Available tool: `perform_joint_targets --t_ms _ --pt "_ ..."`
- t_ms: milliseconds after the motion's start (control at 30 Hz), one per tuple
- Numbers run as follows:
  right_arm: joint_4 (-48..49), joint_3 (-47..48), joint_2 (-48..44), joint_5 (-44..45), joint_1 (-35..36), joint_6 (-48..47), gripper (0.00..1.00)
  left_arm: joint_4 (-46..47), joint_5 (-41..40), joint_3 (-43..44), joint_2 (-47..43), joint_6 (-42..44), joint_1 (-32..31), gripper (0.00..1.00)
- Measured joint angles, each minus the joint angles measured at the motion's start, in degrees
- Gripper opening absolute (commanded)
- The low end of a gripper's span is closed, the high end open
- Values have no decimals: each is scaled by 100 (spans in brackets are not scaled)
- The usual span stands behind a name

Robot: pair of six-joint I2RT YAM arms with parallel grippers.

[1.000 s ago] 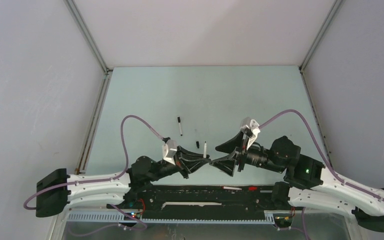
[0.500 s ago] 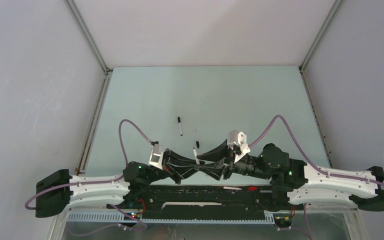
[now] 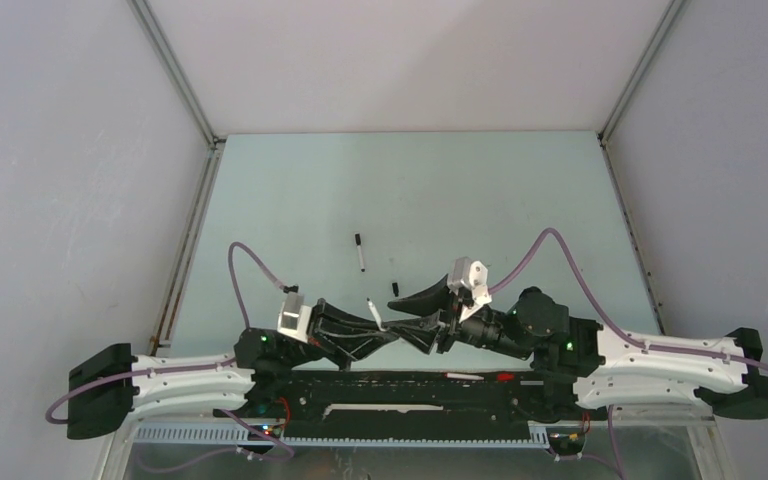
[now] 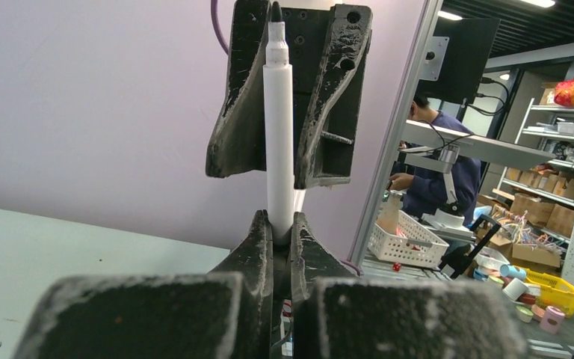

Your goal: Insert the pens into the pen caps

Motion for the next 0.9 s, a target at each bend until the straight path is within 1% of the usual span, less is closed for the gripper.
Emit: perform_joint_targets --t_ms 167,333,567,633,667,700,767,800,833,900 --pt "83 0 142 -136 0 0 38 4 37 0 7 -9 0 0" --pt "205 0 262 -289 13 -4 31 17 37 0 26 -44 0 0" --pt "310 9 485 -358 35 -17 15 7 35 0 33 -55 0 0" --pt "339 24 520 -356 48 -22 7 9 37 0 31 -52 0 0" --pt "348 31 527 -352 50 -15 2 15 37 0 31 -52 0 0" --pt "352 37 533 -343 55 -17 0 26 37 0 28 -52 0 0" --pt "374 42 540 -332 63 -22 0 37 37 0 24 -52 0 0" --pt "374 44 542 -332 70 -31 0 42 37 0 24 -55 0 3" --pt "374 46 542 -330 76 -48 0 42 35 0 17 -55 0 12" --pt "376 48 544 -321 87 -63 0 13 26 0 -9 -59 0 43"
